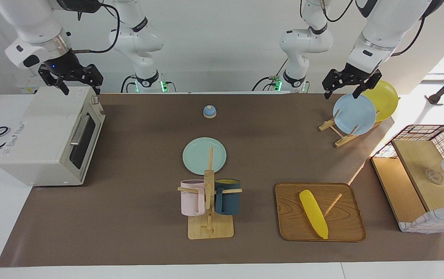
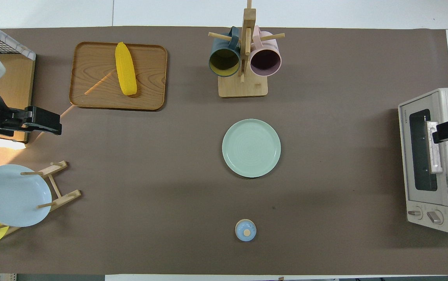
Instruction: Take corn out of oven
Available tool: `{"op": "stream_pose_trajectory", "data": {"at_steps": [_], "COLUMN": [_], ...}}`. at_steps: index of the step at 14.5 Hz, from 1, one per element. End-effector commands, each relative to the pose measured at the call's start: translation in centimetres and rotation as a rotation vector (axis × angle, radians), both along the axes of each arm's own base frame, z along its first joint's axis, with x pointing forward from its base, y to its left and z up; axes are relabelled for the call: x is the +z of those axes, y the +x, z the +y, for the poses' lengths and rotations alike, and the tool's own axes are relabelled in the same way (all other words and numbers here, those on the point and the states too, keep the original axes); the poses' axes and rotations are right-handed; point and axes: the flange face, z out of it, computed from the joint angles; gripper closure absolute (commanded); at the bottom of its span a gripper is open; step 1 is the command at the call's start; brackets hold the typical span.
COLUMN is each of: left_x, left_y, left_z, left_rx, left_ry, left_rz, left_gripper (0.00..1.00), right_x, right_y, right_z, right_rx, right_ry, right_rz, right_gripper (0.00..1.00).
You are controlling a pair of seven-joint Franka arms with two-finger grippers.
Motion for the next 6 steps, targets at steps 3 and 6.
{"op": "stream_pose_trajectory", "data": {"at_steps": [3, 6], "left_x": [-0.27, -0.27], "left_y": [-0.65, -0.65], "left_z": [0.39, 0.39], "left_rx": [-0.004, -0.004], "left_ry": [0.022, 0.022], "left_rz": [-0.014, -0.014], "left_gripper": [0.0, 0.0], "right_x": [-0.7, -0.41], "right_y": [-0.61, -0.63], "right_z": [0.47, 0.44], "right_rx": [0.026, 0.027], "right_ry": [0.024, 0.015], "right_rz": [-0.021, -0.02], "right_gripper": [0.0, 0.0]}}
